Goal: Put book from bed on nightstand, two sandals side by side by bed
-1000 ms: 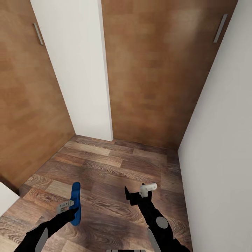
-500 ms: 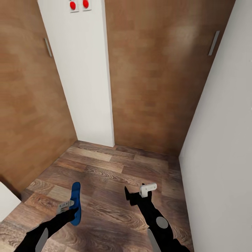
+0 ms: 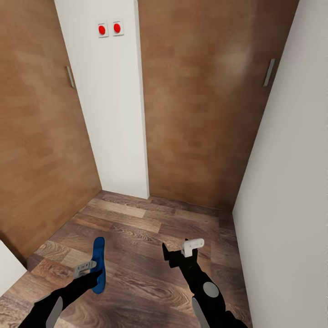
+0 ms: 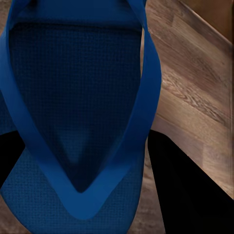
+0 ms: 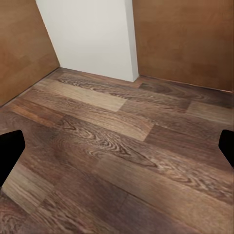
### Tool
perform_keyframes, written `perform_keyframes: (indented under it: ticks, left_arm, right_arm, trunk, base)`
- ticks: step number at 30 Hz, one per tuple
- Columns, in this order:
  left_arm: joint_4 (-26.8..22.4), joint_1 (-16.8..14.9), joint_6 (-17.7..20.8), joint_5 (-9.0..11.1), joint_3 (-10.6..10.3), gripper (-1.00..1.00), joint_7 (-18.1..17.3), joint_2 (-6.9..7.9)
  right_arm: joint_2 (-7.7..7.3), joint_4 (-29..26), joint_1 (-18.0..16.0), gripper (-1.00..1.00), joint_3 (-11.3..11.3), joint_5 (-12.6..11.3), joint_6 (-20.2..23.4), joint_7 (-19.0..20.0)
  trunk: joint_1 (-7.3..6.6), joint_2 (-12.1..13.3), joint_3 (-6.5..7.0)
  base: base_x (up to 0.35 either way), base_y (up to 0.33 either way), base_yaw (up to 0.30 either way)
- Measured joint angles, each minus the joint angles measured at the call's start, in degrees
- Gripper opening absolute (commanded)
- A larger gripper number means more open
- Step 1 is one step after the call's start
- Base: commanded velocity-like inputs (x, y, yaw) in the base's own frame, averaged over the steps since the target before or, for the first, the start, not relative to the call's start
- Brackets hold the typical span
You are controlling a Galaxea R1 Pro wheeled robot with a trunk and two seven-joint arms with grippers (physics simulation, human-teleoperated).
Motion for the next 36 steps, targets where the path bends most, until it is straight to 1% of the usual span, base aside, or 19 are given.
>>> perform_keyframes:
  ticks: [21, 27, 33, 36]
  left_arm:
    - [0.0, 0.0, 0.0, 0.0, -0.1, -1.0, 0.1, 0.0]
    - [0.1, 0.0, 0.0, 0.0, -0.1, -1.0, 0.1, -0.06]
    - [0.1, 0.0, 0.0, -0.1, 0.0, -1.0, 0.2, -1.0]
    - [0.1, 0.0, 0.0, -0.1, 0.0, -1.0, 0.1, -1.15]
  right_arm:
    - [0.0, 0.0, 0.0, 1.0, 0.0, 0.0, 0.0, 0.0]
    - [0.0, 0.0, 0.0, 1.0, 0.0, 0.0, 0.0, 0.0]
    - [0.0, 0.7, 0.0, 1.0, 0.0, 0.2, 0.0, 0.0]
    - [0.0, 1.0, 0.0, 1.0, 0.0, 0.2, 0.0, -0.1]
  trunk:
    - [-0.54, 0.3, 4.66]
    - [-1.85, 2.7, 5.74]
    - [-3.17, 5.1, 6.81]
    - [-3.83, 6.3, 7.35]
  base:
    - [0.0, 0.0, 0.0]
    - [0.0, 0.0, 0.0]
    - [0.0, 0.0, 0.0]
    - [0.0, 0.0, 0.0]
